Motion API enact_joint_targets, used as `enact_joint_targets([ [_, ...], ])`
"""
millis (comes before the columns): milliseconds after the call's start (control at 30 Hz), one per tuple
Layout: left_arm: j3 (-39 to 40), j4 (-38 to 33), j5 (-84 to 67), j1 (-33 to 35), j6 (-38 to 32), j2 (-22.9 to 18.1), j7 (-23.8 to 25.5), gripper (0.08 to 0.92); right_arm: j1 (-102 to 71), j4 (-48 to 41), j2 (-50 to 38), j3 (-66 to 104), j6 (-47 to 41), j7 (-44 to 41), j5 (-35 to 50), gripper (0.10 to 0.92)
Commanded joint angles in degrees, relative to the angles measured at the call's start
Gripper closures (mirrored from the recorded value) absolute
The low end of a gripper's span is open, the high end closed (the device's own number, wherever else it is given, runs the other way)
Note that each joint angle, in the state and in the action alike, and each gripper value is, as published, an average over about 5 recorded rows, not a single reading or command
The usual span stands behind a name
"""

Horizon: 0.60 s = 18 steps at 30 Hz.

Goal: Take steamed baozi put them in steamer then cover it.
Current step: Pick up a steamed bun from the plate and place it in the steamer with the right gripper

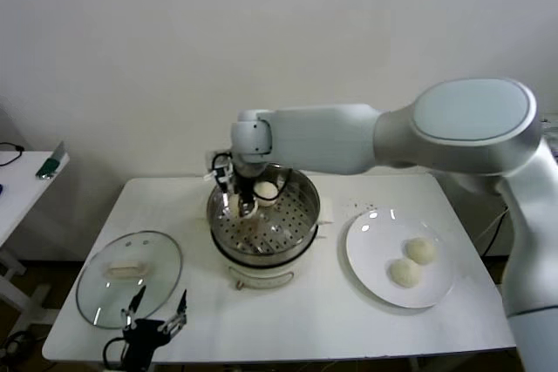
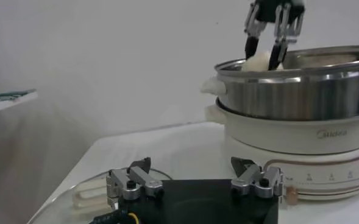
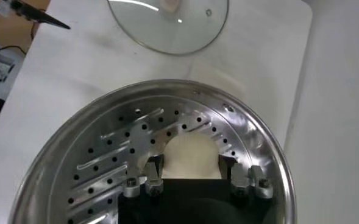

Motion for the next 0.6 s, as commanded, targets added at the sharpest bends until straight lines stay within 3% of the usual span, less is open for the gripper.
enact_joint_targets([
  [33, 0.1, 0.1, 0.1, 0.0, 0.1, 0.0, 0.0, 0.177, -3.9, -2.7, 2.1, 0.6, -0.8, 1.2, -1.2, 0.414],
  [267, 0.2, -0.2, 0.3, 0.3, 0.0, 0.0, 0.0, 0.177, -4.9, -3.0, 2.3, 1.1, -1.2, 2.5, -2.5, 0.394],
  [467, 0.2, -0.8, 0.4, 0.6, -0.1, -0.2, -0.1, 0.177, -2.2, 0.4, -0.6, 1.4, 0.5, 1.4, -2.8, 0.249],
  [600, 0.2, -1.3, 0.6, 1.0, -0.1, -0.3, -0.1, 0.177, 5.5, 5.4, -5.9, -0.8, 3.8, -2.9, 0.4, 0.207],
])
